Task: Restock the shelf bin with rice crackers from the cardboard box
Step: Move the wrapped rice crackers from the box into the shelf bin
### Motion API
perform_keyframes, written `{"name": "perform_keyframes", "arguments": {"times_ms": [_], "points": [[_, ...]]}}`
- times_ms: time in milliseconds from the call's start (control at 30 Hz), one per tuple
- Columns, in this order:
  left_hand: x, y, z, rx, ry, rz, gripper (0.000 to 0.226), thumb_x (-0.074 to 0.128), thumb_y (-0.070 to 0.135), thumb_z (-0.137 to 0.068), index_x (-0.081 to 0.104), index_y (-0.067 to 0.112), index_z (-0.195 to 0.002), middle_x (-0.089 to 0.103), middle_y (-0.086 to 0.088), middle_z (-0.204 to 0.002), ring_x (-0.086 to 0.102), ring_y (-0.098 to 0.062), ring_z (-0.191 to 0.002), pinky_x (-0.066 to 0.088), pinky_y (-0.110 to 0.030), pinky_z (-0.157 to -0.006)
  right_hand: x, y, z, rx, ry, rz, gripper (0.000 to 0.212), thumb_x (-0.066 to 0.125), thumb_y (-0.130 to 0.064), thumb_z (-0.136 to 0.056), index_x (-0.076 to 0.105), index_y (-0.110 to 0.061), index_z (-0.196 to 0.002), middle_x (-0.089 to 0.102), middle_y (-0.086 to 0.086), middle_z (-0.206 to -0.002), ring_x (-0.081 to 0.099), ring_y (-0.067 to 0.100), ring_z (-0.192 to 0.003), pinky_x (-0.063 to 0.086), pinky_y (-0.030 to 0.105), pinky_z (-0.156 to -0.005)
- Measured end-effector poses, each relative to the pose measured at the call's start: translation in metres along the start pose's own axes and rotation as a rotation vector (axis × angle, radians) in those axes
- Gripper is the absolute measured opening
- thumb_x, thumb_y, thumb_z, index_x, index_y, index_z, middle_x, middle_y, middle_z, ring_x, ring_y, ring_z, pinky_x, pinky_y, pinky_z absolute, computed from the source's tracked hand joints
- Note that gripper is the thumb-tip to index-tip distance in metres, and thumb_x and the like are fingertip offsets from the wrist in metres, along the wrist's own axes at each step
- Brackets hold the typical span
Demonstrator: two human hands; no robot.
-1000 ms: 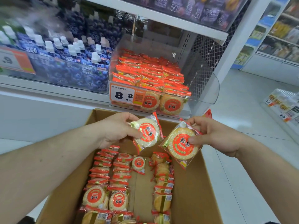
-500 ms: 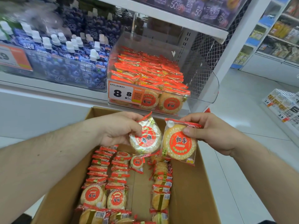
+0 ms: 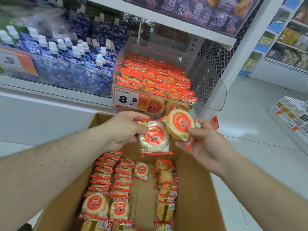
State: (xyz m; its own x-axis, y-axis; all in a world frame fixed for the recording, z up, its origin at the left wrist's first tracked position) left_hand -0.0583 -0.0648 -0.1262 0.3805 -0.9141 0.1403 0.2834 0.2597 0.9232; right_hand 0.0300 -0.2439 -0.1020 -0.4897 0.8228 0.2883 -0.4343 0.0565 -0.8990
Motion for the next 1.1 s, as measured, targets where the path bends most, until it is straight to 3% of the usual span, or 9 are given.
{"name": "perform_keyframes", "arguments": {"times_ms": [100,267,400,533,667,800,900,1000,1100], "points": [[0.004,0.001,0.001,0.010,-0.003,0.064,0.030,0.057,-0.009,-0.090,0.063,0.016,-0.104,0.069,-0.019,-0.109,0.070,-0.025,-0.091,0.058,-0.036,-0.075,0.000,0.016,0.000,0.012,0.084,0.120,0.014,0.059,-0.006,-0.090,0.051,-0.017,-0.090,0.072,0.005,-0.084,0.066,0.021,-0.075,0.049,0.037,-0.079],[0.006,0.003,0.003,0.021,-0.012,0.127,0.030,0.055,-0.010,-0.090,0.064,0.017,-0.102,0.069,-0.017,-0.106,0.071,-0.024,-0.089,0.060,-0.035,-0.070,0.002,0.017,0.004,-0.051,0.155,0.337,0.019,0.067,-0.009,-0.087,0.050,-0.017,-0.081,0.068,-0.003,-0.071,0.061,0.002,-0.056,0.040,0.023,-0.056],[0.009,0.006,0.005,0.031,-0.024,0.152,0.033,0.050,-0.013,-0.091,0.067,0.013,-0.103,0.072,-0.015,-0.100,0.071,-0.024,-0.089,0.060,-0.035,-0.069,0.007,0.017,0.010,-0.063,0.165,0.382,0.024,0.070,-0.005,-0.084,0.049,-0.013,-0.075,0.063,0.001,-0.065,0.058,0.000,-0.046,0.042,0.013,-0.041],[0.011,0.010,0.008,0.046,-0.022,0.193,0.037,0.049,-0.014,-0.086,0.066,0.009,-0.109,0.070,-0.017,-0.102,0.068,-0.023,-0.088,0.059,-0.034,-0.071,0.008,0.017,0.011,-0.092,0.199,0.450,0.026,0.072,-0.006,-0.083,0.049,-0.011,-0.073,0.059,-0.001,-0.061,0.054,-0.004,-0.043,0.040,0.011,-0.040],[0.016,0.012,0.012,0.119,-0.037,0.049,0.040,0.070,-0.008,-0.078,0.064,0.018,-0.108,0.067,-0.019,-0.109,0.070,-0.029,-0.091,0.059,-0.039,-0.075,0.011,0.018,0.012,-0.120,0.194,0.580,0.026,0.077,-0.012,-0.080,0.053,-0.012,-0.072,0.064,0.002,-0.069,0.062,-0.001,-0.056,0.046,0.014,-0.049],[0.012,0.019,0.013,0.205,0.029,-0.117,0.043,0.077,-0.004,-0.075,0.063,0.024,-0.104,0.065,-0.019,-0.108,0.070,-0.031,-0.089,0.060,-0.047,-0.077,0.014,0.017,0.009,-0.082,0.162,0.853,0.033,0.082,-0.025,-0.073,0.051,-0.017,-0.082,0.070,0.004,-0.092,0.067,0.015,-0.085,0.056,0.032,-0.069],[0.013,0.029,0.012,0.311,0.052,-0.355,0.049,0.080,0.006,-0.074,0.059,0.032,-0.110,0.060,-0.006,-0.107,0.065,-0.018,-0.087,0.060,-0.038,-0.076,0.017,-0.010,0.008,-0.322,0.235,1.159,0.049,0.083,-0.033,-0.066,0.047,-0.027,-0.100,0.053,-0.006,-0.104,0.051,0.012,-0.094,0.043,0.026,-0.073],[0.023,0.037,0.013,0.426,-0.011,-0.552,0.058,0.080,0.016,-0.072,0.052,0.039,-0.117,0.060,0.005,-0.112,0.063,-0.009,-0.099,0.058,-0.037,-0.080,0.033,-0.030,0.014,-0.574,0.119,1.381,0.077,0.079,-0.039,-0.067,0.040,-0.028,-0.132,0.046,-0.011,-0.128,0.039,0.009,-0.118,0.035,0.029,-0.101],[0.037,0.047,0.016,0.554,-0.086,-0.629,0.054,0.078,0.016,-0.072,0.050,0.040,-0.111,0.061,0.015,-0.112,0.060,-0.002,-0.103,0.053,-0.035,-0.089,0.042,-0.029,0.011,-0.566,-0.036,1.411,0.084,0.075,-0.040,-0.069,0.034,-0.033,-0.141,0.053,-0.009,-0.133,0.046,0.014,-0.126,0.039,0.038,-0.106]]}}
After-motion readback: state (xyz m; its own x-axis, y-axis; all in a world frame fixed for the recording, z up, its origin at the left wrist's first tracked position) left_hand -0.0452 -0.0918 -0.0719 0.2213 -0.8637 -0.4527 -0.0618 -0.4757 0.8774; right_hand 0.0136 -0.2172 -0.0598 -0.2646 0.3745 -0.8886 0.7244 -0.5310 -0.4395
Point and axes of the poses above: each hand's wrist, its own z-axis away from the middle knuckle, its own x-axis out of the palm, y = z × x, the point moved 6 cm from there along -z, towards the middle knuckle
